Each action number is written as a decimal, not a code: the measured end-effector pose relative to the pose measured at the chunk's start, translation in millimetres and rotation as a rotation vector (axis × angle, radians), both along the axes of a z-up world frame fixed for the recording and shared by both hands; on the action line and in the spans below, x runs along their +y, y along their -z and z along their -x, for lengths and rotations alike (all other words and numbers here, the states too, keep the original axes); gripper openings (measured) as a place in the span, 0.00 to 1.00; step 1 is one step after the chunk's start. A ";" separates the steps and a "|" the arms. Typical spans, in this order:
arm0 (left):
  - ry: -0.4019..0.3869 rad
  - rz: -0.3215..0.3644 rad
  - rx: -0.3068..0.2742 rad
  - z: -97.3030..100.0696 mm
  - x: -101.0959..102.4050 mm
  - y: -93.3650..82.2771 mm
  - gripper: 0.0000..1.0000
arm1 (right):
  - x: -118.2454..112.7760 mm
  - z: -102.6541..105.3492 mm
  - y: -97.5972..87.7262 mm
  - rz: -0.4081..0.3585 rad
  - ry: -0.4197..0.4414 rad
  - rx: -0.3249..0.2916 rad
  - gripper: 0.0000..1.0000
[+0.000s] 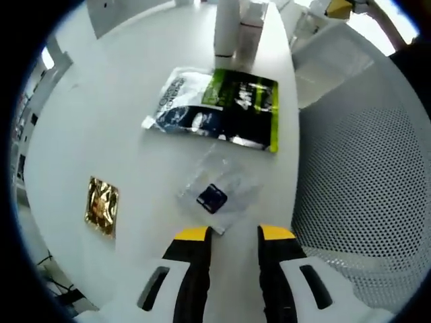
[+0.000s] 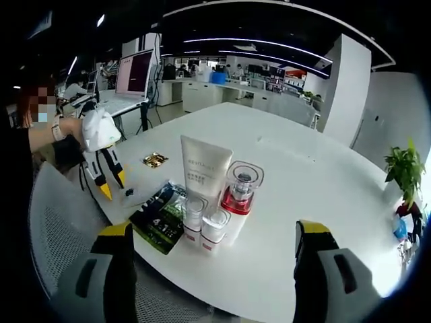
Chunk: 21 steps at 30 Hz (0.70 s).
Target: Arrange the skincare products in the storage area until every visible bottle or jar stands upright without overlapping.
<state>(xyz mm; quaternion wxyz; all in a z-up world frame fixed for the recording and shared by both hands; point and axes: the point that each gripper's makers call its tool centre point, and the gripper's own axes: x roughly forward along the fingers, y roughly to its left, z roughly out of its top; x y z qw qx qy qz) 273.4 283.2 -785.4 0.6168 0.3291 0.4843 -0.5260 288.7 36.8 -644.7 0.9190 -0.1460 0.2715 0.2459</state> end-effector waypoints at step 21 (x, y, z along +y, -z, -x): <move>-0.034 0.070 -0.135 -23.4 -8.0 -17.2 0.36 | -0.4 1.6 6.4 -0.004 -0.006 0.016 0.99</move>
